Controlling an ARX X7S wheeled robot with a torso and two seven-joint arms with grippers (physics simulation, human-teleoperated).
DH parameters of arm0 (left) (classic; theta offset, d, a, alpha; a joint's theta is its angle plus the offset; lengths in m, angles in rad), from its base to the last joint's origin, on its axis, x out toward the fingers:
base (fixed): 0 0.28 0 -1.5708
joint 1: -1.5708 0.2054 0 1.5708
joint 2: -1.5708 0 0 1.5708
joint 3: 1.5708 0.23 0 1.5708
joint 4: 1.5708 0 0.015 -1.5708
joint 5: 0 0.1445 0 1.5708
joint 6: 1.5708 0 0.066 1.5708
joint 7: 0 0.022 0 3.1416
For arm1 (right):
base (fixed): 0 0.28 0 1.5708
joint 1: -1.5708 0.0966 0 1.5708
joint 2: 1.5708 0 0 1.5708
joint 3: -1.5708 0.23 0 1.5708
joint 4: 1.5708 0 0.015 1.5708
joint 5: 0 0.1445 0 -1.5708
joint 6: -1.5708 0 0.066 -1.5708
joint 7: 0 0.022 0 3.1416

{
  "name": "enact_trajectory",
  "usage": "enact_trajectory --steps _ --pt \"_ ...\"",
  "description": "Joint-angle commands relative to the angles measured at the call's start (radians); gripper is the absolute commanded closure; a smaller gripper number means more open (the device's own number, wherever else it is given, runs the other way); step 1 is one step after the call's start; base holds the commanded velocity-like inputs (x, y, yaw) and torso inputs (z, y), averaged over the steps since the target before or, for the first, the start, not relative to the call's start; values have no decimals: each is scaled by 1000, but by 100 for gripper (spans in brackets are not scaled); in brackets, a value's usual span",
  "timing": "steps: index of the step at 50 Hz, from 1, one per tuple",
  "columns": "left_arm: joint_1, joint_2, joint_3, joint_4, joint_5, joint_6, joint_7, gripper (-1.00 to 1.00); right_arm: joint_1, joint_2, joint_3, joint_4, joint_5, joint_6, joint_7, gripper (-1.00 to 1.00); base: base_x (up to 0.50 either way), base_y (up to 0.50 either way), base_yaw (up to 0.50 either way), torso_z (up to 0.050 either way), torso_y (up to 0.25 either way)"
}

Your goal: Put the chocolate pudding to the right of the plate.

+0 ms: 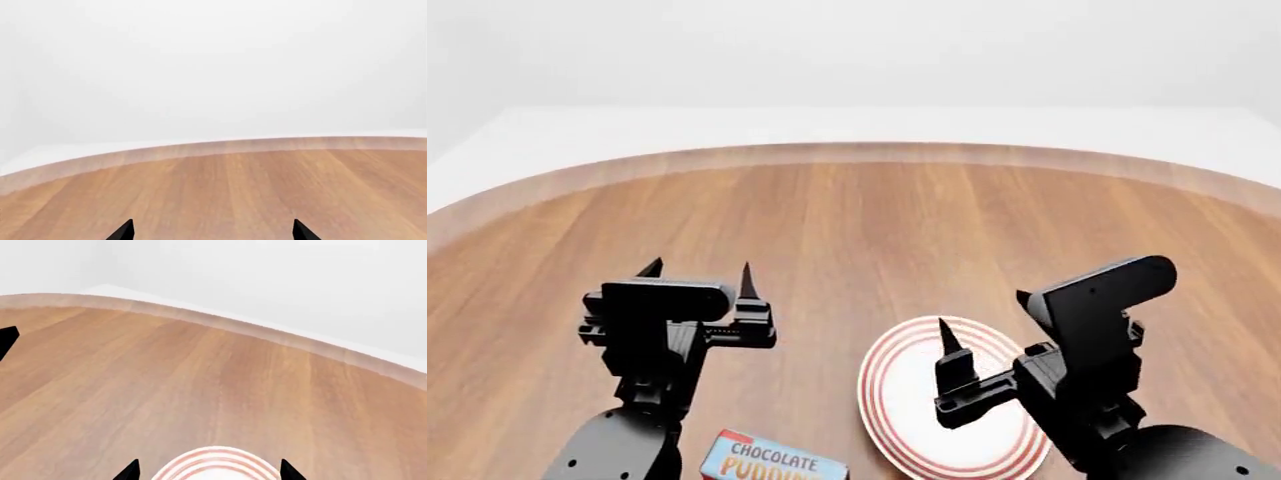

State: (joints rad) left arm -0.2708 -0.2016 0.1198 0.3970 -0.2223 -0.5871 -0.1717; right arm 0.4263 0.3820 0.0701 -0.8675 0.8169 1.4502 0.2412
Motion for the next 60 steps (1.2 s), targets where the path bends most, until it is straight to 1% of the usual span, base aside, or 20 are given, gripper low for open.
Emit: enact_trajectory --steps 1,3,4,6,8,13,17,18,29,30,37,38,52,60 --pt "-1 -6 2 7 -6 -3 -7 -100 64 97 52 33 354 105 152 -100 0 0 0 0 0" --pt "-2 -6 3 7 -7 -3 -8 -100 68 108 60 45 417 98 135 -100 0 0 0 0 0" --pt "-2 -7 3 7 -8 -3 -9 -100 75 113 54 49 425 104 162 -100 0 0 0 0 0" --pt "-4 -7 2 5 -10 -3 -9 -100 83 126 50 61 481 98 154 -100 0 0 0 0 0" --pt "-5 -8 3 4 -11 -2 -10 -100 93 137 38 65 497 95 173 -100 0 0 0 0 0" --pt "-5 -10 4 0 -12 1 -12 -100 99 160 11 73 533 74 153 -100 0 0 0 0 0" --pt "-5 -12 5 2 -14 0 -14 -100 111 181 -3 63 550 55 123 -100 0 0 0 0 0" --pt "-5 -12 5 2 -14 0 -15 -100 111 187 -6 65 568 45 81 -100 0 0 0 0 0" --pt "-5 -15 11 -2 -17 4 -21 -100 117 197 -52 99 565 18 37 -100 0 0 0 0 0" --pt "-3 -16 10 0 -17 4 -22 -100 113 193 -68 119 602 19 -16 -100 0 0 0 0 0" --pt "-2 -18 12 -3 -20 8 -25 -100 112 189 -123 149 586 16 -52 -100 0 0 0 0 0" --pt "-10 -18 17 7 -18 -4 -29 -100 129 178 -221 161 509 21 -112 -100 0 0 0 0 0" --pt "-8 -23 21 5 -24 0 -35 -100 129 190 -259 170 487 -12 -128 -100 0 0 0 0 0" --pt "-7 -26 23 8 -27 -1 -39 -100 147 184 -313 197 448 -21 -147 -100 0 0 0 0 0"
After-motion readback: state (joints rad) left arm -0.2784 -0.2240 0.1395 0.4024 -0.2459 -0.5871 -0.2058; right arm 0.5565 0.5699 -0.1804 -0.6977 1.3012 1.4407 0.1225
